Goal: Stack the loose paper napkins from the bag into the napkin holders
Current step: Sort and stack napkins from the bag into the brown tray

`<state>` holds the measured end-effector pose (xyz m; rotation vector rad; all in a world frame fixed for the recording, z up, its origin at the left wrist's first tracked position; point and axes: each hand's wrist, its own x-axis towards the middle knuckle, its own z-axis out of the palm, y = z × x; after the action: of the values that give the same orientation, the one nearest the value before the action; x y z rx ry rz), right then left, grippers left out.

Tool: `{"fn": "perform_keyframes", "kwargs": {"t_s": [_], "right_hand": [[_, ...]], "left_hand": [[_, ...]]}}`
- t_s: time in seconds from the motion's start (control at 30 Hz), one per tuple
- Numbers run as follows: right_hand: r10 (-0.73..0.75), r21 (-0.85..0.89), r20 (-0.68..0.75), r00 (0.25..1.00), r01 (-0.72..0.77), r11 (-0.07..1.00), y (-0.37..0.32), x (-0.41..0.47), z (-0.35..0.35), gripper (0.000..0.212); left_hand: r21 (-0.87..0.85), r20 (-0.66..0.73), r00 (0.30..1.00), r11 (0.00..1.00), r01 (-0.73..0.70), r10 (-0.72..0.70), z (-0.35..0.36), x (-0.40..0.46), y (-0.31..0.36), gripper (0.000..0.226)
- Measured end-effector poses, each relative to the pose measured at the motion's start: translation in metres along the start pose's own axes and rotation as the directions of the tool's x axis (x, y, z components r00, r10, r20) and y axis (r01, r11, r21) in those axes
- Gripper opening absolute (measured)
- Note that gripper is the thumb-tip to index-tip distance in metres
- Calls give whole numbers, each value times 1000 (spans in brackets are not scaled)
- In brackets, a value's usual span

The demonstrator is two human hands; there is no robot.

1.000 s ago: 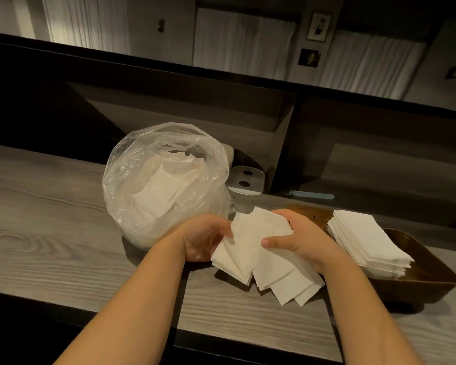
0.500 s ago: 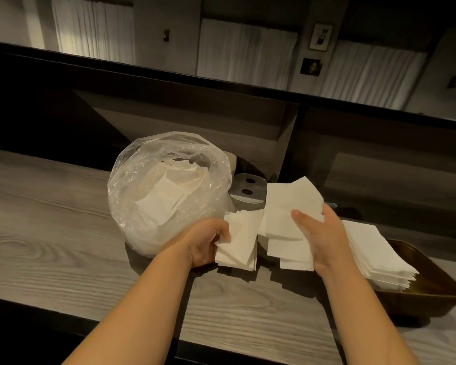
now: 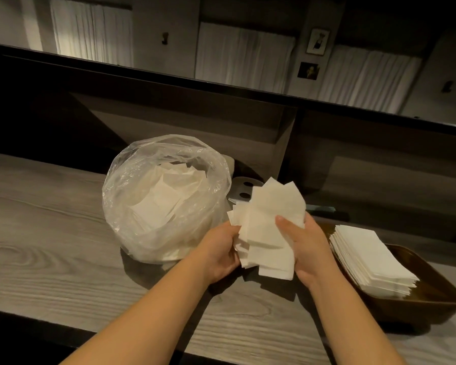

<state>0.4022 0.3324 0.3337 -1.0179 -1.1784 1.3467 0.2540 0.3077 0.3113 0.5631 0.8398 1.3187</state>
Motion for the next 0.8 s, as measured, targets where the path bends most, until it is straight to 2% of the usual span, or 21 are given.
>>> {"fn": "perform_keyframes", "kwargs": {"t_s": [0.13, 0.23, 0.3, 0.33, 0.43, 0.5, 0.63, 0.8], "right_hand": [[-34, 220, -18, 999, 38, 975, -6, 3, -8, 39], [4, 206, 59, 998, -16, 978, -8, 2, -13, 36], [40, 111, 200, 979, -63, 992, -9, -1, -17, 38], [33, 26, 275, 961, -41, 999, -9, -1, -22, 41], [-35, -260, 534, 845, 203, 944, -10, -4, -30, 37], [20, -370, 654, 756, 297, 880, -9, -7, -28, 33], [118, -574, 661, 741, 398, 716, -6, -5, -25, 35], [40, -587, 682, 730, 514, 626, -5, -6, -18, 42]], "left_hand": [[-132, -39, 997, 989, 62, -68, 1, -4, 4, 15], [-207, -36, 998, 977, 49, -57, 0, -3, 7, 17], [-245, -19, 999, 969, 36, -42, -2, 1, 8, 19], [-246, -15, 1000, 969, 23, -27, -4, 2, 10, 22], [-216, -63, 998, 976, -10, -3, -10, 8, 14, 29], [-214, -100, 995, 977, -4, -17, -12, 8, 17, 32], [-140, -101, 994, 989, 38, -53, -16, 4, 17, 40], [-123, -51, 995, 989, 81, -88, -20, 5, 18, 49]]}}
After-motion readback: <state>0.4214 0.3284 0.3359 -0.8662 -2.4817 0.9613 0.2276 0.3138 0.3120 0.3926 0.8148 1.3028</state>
